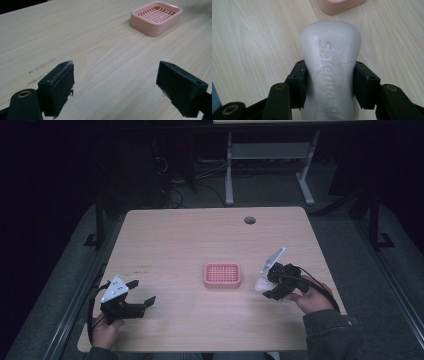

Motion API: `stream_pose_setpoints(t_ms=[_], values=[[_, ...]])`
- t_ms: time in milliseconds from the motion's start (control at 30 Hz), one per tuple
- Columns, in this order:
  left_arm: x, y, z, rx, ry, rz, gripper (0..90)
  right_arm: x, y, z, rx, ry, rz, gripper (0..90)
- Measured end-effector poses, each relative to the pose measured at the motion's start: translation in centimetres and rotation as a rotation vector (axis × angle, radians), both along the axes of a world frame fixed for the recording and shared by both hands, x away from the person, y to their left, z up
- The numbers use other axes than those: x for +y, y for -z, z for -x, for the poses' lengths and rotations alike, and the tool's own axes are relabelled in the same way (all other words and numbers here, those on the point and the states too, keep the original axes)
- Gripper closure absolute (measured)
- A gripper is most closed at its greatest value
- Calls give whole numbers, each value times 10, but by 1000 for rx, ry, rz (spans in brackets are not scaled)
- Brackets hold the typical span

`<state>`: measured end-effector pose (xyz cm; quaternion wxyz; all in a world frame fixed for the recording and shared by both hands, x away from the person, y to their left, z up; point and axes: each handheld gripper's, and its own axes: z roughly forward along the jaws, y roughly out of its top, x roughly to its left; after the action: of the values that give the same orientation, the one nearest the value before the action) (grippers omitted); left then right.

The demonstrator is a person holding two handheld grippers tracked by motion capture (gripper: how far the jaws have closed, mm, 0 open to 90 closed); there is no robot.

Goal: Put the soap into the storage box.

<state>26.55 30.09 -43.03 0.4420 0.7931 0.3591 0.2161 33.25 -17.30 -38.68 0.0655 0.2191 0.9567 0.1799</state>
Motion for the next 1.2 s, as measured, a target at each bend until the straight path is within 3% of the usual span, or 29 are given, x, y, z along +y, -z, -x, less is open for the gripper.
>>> stream_pose_setpoints(t_ms=[633, 1200], values=[[0, 0, 0, 3, -1, 2, 145, 27, -8, -22, 2, -49, -6, 492], [0, 0, 0, 5, -1, 5, 145, 45, -11, -32, 10, -77, 6, 493]])
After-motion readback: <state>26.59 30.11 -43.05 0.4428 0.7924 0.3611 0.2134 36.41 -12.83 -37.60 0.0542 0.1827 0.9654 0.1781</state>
